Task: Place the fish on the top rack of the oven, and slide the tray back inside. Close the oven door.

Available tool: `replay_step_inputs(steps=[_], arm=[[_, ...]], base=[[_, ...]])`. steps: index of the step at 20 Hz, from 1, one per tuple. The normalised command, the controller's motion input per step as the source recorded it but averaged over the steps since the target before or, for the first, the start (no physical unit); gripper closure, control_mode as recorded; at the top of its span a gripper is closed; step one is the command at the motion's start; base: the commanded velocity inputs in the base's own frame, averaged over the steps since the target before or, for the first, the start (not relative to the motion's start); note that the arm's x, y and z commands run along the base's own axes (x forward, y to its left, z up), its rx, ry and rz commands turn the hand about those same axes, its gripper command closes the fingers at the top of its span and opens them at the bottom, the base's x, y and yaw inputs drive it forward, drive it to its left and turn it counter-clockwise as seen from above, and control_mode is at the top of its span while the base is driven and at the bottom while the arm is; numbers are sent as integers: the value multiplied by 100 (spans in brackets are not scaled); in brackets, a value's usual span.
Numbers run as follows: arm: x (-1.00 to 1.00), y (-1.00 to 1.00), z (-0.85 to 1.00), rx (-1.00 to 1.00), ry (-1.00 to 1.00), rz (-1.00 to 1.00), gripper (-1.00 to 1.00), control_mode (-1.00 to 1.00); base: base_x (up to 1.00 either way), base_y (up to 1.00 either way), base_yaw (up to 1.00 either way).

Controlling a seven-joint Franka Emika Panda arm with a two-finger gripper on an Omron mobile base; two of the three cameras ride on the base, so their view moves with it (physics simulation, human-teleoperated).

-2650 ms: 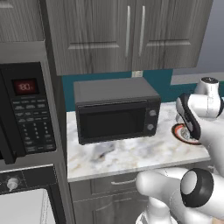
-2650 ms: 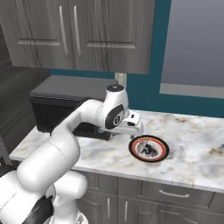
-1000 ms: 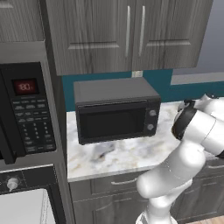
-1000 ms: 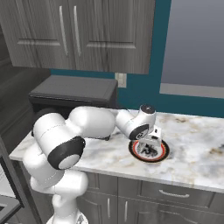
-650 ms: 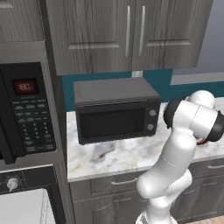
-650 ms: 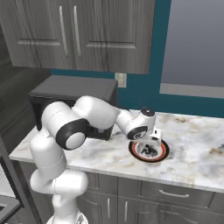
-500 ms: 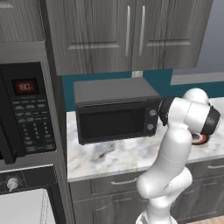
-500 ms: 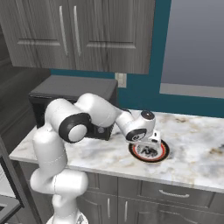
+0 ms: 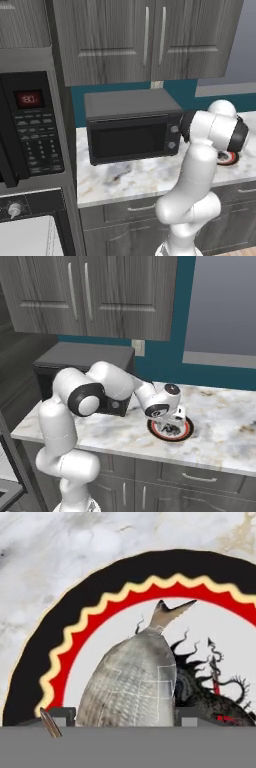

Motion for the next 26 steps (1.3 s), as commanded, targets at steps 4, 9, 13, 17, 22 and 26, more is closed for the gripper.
replay_step_inputs(steps=[4,9,13,17,22,26], arm=[[-55,25,56,-6,-28,11,100,-100],[-70,25,97,-12,-47,14,100,-100],[-69,38,68,-17,-42,3,100,-100],[-26,59,62,-20,-14,4,100,-100],[0,44,57,-18,11,9,100,-100],[5,20,12,-8,14,4,100,-100]], base=[[0,0,0],[0,0,0],[0,0,0],[0,0,0],[0,0,0],[0,0,0]])
